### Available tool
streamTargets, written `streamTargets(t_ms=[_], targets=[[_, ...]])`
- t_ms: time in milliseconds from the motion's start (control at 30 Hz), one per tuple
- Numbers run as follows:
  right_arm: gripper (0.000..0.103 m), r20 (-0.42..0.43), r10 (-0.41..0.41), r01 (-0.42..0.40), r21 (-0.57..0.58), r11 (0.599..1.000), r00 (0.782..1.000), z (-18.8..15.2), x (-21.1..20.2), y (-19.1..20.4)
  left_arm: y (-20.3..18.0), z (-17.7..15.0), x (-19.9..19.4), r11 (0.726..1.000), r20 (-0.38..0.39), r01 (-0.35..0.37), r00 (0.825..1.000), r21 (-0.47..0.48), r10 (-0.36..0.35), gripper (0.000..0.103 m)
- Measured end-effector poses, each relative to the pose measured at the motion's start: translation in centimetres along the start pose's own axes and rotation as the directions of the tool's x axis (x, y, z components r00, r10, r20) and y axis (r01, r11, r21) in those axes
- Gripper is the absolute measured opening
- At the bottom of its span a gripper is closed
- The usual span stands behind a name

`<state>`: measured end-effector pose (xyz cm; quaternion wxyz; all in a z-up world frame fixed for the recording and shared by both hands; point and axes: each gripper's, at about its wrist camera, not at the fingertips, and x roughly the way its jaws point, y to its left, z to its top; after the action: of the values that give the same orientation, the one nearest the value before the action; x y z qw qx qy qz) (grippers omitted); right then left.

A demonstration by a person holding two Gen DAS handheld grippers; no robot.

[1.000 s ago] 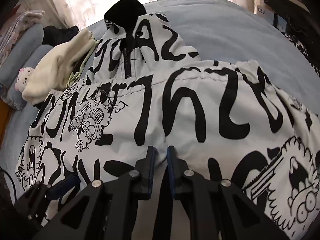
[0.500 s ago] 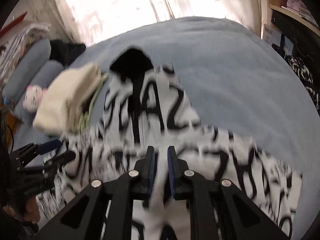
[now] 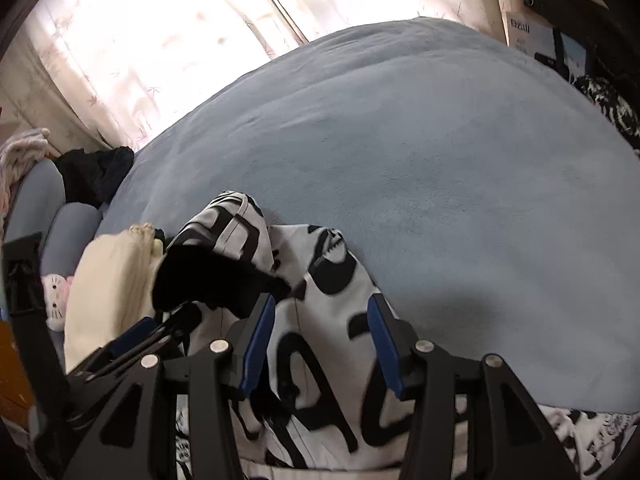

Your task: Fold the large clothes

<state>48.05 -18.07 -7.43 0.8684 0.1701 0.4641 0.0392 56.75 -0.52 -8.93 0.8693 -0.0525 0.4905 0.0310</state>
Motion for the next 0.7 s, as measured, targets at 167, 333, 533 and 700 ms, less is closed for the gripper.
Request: streamTargets(t_ms=[167,333,533,700], targets=[[0.048,-0.01,-0.024,0.023,-0.105,0.994,1.0,-0.4,1.6,2.3,-0.4,0.8,0.8,0.992,0.024,-0.124,0.992,0.031,0.123,0.067],[0.048,-0.026,-0.157,0.148,-0.196,0.969,0.987,-1.3,3.8,3.6,3.1,1.8,0.8,0.961,0.06,-0.275,0.96,0.004,0.275,0.066],[0.037,0.047,-0.282,0.286,-0.165,0.944,0.958,-1.5,3.4,-1.3,5.8,1.2,1.1,0.971,0.003,-0.24,0.971,0.003,0.24,0.061],[0.035,-0.053,-0.292,0.286,-0.096,0.953,0.955,-1.8,5.0,-7.1,4.8,-0.3,0.2,0.978,0.023,-0.181,0.984,0.109,0.179,0.061]])
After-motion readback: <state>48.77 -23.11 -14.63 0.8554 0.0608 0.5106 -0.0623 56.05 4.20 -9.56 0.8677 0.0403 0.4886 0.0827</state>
